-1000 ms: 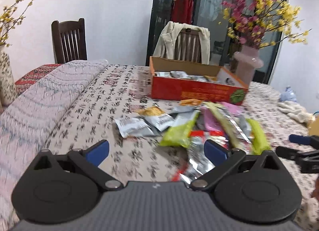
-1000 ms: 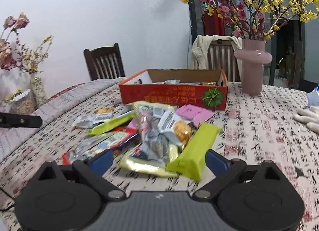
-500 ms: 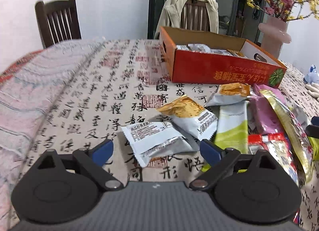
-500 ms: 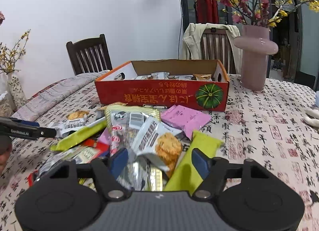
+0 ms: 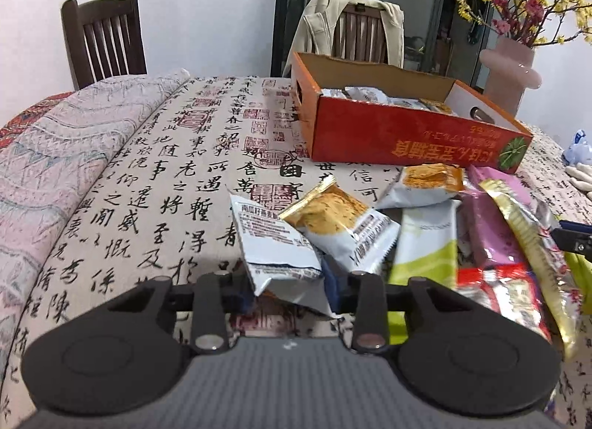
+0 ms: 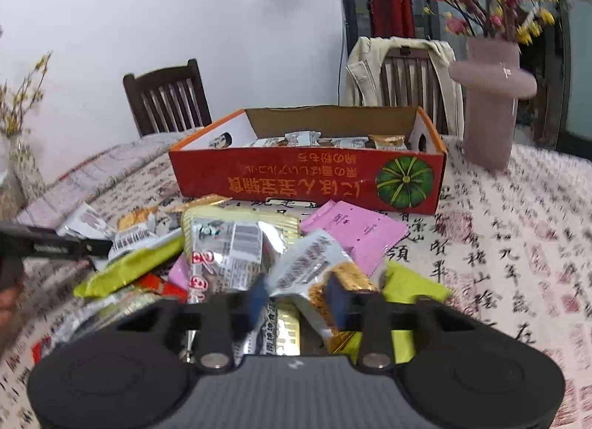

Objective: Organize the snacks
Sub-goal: 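Grasp a gold packet with the left gripper while the right grasps a white packet, then carry both held packets toward the red box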

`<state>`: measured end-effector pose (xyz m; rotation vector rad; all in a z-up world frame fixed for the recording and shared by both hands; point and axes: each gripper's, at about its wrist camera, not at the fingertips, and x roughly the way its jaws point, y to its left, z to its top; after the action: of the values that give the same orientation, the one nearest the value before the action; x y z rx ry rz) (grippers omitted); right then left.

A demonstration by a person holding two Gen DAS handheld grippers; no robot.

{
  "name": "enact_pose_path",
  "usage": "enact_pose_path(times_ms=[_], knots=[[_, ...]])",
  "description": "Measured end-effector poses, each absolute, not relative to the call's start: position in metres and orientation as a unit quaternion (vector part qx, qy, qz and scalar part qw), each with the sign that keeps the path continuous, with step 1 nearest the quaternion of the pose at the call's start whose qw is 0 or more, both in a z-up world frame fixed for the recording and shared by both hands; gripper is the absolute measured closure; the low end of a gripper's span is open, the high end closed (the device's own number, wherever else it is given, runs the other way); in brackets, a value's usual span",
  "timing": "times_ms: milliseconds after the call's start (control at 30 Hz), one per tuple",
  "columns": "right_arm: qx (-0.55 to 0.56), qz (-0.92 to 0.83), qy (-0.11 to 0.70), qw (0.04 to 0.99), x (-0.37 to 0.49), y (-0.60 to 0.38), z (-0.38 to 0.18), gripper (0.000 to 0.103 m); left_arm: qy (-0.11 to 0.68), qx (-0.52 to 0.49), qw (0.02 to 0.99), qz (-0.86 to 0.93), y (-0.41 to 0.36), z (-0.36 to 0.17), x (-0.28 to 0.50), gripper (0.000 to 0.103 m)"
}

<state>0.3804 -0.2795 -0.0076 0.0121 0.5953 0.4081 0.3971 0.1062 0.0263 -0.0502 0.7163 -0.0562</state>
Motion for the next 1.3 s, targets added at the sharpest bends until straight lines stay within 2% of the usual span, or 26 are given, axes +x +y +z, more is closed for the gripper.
enact_pose_path(times_ms=[33, 67, 167, 333, 367, 933, 1300], knots=[[0.002, 0.200, 0.289, 0.936, 0.378, -0.279, -0.006, 0.081, 0.347, -0.025, 0.937, -0.025, 0.106, 0.028, 0.392, 0.084], [0.002, 0.200, 0.287, 0.937, 0.377, -0.280, -0.005, 0.083, 0.344, -0.027, 0.938, -0.024, 0.106, 0.032, 0.387, 0.086], [0.003, 0.204, 0.279, 0.938, 0.368, -0.282, -0.001, 0.089, 0.333, -0.037, 0.942, -0.022, 0.107, 0.043, 0.370, 0.086], [-0.003, 0.204, 0.268, 0.942, 0.349, -0.289, 0.004, 0.092, 0.311, -0.042, 0.949, -0.014, 0.106, 0.061, 0.340, 0.086], [0.001, 0.201, 0.264, 0.943, 0.345, -0.291, 0.006, 0.102, 0.306, -0.043, 0.951, -0.014, 0.104, 0.066, 0.333, 0.086], [0.028, 0.197, 0.205, 0.958, 0.279, -0.333, 0.036, 0.103, 0.274, -0.038, 0.960, -0.045, 0.069, 0.091, 0.291, 0.086], [-0.004, 0.185, 0.161, 0.969, 0.301, -0.333, 0.064, 0.103, 0.242, -0.026, 0.967, -0.079, 0.055, 0.116, 0.342, 0.086]])
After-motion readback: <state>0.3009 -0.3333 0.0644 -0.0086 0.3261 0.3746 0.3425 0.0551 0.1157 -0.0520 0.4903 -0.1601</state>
